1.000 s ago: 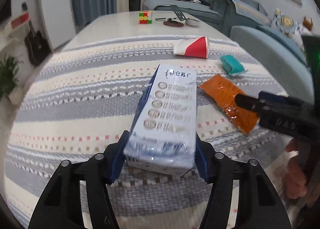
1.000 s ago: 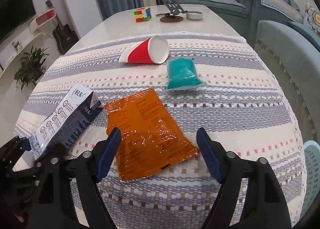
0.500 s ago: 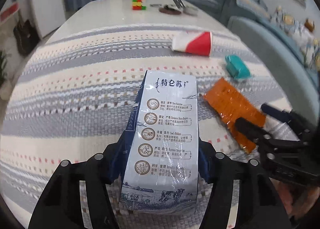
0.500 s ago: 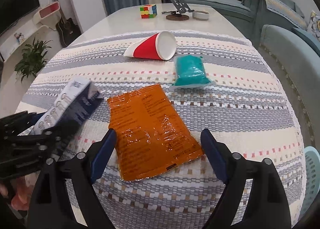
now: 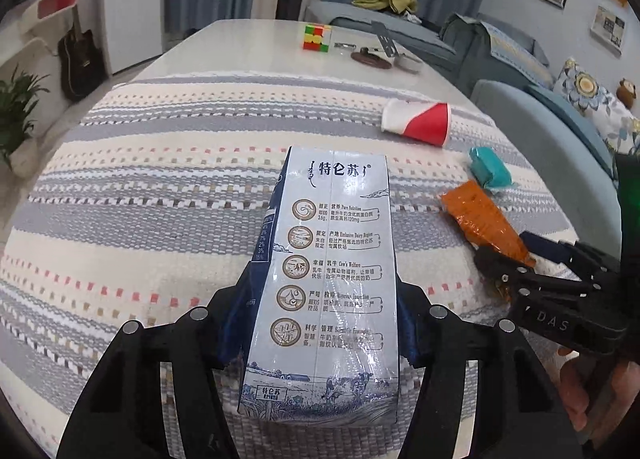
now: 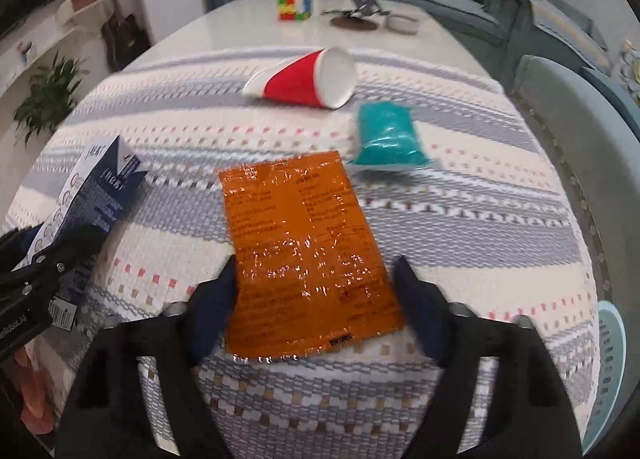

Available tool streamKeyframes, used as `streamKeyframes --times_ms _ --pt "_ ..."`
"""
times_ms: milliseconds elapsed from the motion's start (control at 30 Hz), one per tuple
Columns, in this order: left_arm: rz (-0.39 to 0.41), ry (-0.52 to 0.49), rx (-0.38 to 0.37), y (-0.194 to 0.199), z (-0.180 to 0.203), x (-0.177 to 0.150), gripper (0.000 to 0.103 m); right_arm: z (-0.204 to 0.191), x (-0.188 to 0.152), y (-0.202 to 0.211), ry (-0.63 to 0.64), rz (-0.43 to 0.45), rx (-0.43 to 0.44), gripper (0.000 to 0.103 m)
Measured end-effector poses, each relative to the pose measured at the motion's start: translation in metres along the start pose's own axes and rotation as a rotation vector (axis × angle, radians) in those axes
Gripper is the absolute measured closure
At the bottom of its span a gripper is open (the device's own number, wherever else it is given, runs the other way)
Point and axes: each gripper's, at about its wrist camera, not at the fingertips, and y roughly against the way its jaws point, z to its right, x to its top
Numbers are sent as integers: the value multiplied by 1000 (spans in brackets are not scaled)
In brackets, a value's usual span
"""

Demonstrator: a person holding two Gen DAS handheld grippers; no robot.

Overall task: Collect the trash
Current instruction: 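Grasp the orange wrapper with the right gripper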

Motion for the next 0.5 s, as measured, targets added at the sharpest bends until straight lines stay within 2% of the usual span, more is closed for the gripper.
streamKeyframes --times_ms 133,233,333,500 --pt "21 5 -6 1 0 0 46 4 -1 5 -21 35 2 61" --pt "20 -37 13 4 10 -1 46 8 -3 11 -37 56 14 70" --pt "40 -32 -47 20 24 0 46 22 -12 31 -87 96 37 72" --pt "91 -104 -149 61 86 10 46 69 -36 96 -184 184 16 72"
